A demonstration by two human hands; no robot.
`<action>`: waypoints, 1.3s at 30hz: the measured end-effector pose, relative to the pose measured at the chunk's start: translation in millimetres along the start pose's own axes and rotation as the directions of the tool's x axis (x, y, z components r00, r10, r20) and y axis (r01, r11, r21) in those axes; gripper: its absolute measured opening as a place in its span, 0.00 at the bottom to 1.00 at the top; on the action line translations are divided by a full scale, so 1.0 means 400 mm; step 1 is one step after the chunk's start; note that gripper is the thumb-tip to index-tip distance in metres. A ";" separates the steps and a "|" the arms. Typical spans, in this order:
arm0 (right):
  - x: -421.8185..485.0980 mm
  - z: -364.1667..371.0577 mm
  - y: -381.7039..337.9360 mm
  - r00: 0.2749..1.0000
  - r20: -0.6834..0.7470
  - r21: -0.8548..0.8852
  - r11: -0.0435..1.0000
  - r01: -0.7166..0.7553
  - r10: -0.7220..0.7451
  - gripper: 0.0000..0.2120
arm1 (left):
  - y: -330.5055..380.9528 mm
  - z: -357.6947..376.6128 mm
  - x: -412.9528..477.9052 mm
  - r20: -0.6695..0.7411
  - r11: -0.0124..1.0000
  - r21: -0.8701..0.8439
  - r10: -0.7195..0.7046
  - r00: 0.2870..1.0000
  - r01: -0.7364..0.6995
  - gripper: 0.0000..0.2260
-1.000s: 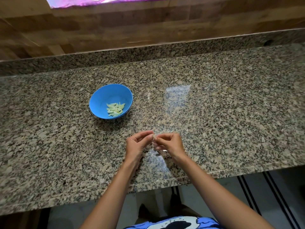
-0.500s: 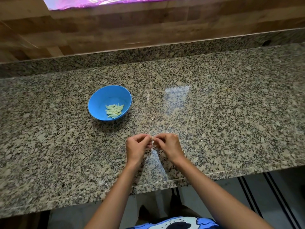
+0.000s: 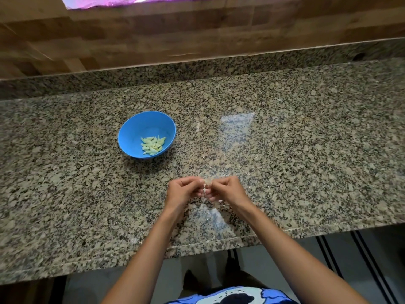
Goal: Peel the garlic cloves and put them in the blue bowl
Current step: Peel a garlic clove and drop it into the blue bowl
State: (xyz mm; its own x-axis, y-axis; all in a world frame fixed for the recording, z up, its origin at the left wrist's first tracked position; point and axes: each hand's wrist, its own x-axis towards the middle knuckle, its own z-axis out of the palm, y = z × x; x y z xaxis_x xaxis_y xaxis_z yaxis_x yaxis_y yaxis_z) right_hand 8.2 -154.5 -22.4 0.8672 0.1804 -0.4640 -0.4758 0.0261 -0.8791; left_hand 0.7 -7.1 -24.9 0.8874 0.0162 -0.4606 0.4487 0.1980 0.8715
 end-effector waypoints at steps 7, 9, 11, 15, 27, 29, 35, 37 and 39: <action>0.001 0.006 -0.014 0.998 -0.040 -0.038 0.998 -0.042 0.041 0.08 | -0.013 0.001 0.006 -0.069 0.993 0.051 0.112 0.991 -0.109 0.03; -0.005 0.003 -0.030 0.975 0.049 0.268 0.937 -0.223 0.218 0.07 | -0.018 -0.006 0.005 -0.066 0.994 -0.071 0.082 0.994 -0.086 0.03; -0.007 -0.004 -0.036 0.956 0.071 0.451 0.846 -0.284 0.283 0.07 | -0.021 -0.009 0.002 -0.074 0.982 -0.179 0.050 0.996 -0.063 0.03; -0.009 -0.007 -0.016 0.978 -0.091 0.122 0.977 -0.174 0.186 0.09 | -0.030 -0.027 0.003 -0.089 0.958 -0.286 -0.036 0.995 0.009 0.07; -0.020 -0.056 0.007 0.965 -0.223 0.145 0.984 -0.108 0.139 0.09 | -0.049 -0.234 0.000 -0.252 0.613 0.780 0.491 0.834 -0.126 0.12; -0.024 -0.061 0.008 0.960 -0.224 0.216 0.969 -0.118 0.167 0.06 | -0.067 -0.206 -0.027 -0.193 0.530 0.819 0.613 0.767 -0.218 0.15; -0.050 -0.118 0.033 0.933 -0.290 0.420 0.905 -0.074 0.211 0.03 | -0.183 -0.082 -0.062 0.166 0.198 0.952 0.312 0.935 -0.235 0.33; -0.061 -0.144 0.045 0.921 -0.332 0.444 0.895 -0.037 0.202 0.02 | -0.163 -0.050 0.003 0.128 0.186 0.965 0.280 0.951 -0.185 0.35; -0.074 -0.173 0.055 0.912 -0.353 0.459 0.888 -0.027 0.210 0.03 | -0.126 -0.006 0.087 0.114 0.152 0.975 0.288 0.951 -0.163 0.36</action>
State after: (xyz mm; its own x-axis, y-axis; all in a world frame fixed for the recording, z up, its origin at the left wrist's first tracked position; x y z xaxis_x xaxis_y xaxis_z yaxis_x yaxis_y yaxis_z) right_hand -17.8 -227.2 -35.6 0.7424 -0.1767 -0.6462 -0.5133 0.4700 -0.7181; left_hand 8.8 -14.3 -85.3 0.9850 -0.0395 -0.1680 0.0261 -0.9281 0.3713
